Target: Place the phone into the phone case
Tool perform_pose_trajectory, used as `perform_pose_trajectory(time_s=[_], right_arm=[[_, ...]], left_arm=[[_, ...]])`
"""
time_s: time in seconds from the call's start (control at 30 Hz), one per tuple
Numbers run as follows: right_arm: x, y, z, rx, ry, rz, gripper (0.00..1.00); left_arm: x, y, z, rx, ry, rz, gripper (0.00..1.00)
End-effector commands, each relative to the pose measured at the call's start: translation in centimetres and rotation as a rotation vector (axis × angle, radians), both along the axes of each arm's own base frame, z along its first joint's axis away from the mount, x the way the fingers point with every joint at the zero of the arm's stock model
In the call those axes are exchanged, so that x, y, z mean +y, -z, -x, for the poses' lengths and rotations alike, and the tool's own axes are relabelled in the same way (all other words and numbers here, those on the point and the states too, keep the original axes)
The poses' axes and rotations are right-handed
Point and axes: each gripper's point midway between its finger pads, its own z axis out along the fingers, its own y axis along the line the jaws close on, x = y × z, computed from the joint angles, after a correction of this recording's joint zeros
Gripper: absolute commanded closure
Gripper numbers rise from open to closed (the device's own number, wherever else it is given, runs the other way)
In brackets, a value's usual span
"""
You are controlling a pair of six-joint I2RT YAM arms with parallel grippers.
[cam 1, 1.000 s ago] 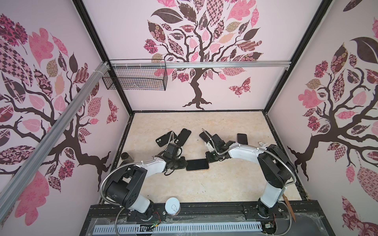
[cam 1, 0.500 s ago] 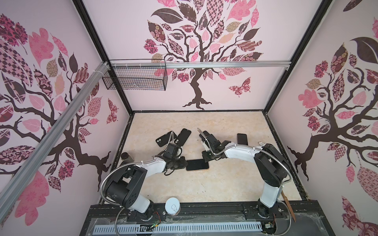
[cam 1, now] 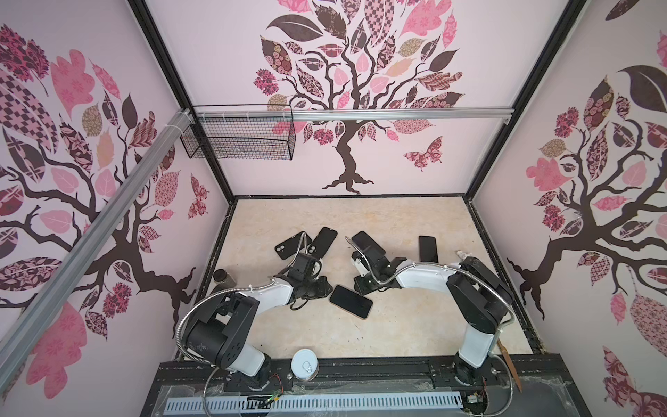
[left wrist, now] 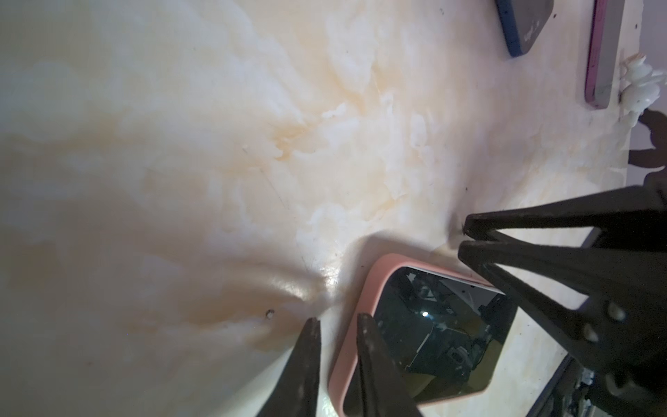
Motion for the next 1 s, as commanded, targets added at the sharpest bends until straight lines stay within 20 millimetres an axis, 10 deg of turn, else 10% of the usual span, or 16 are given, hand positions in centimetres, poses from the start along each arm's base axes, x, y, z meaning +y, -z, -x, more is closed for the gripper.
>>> perform_pose_trajectory(time_s=[0.0,0.23,0.97], right_arm=[[-4.0,-1.8,0.5,0.032,0.049,0.096,0.69],[-5.2,-5.5,0.7,0.01,0.081,0.031,0.58],[-3.3,-2.0,7.0,0.234,0.074,-0.267,0.58]], left_arm=[[0.2,-1.0,0.3,-0.029,0.008,0.007,0.72],[-0.9,-1.7,0.2,-0.029,0.068,0.047,0.63],[-2.4,0.7,5.0,0.102,0.134,0.059,0.65]])
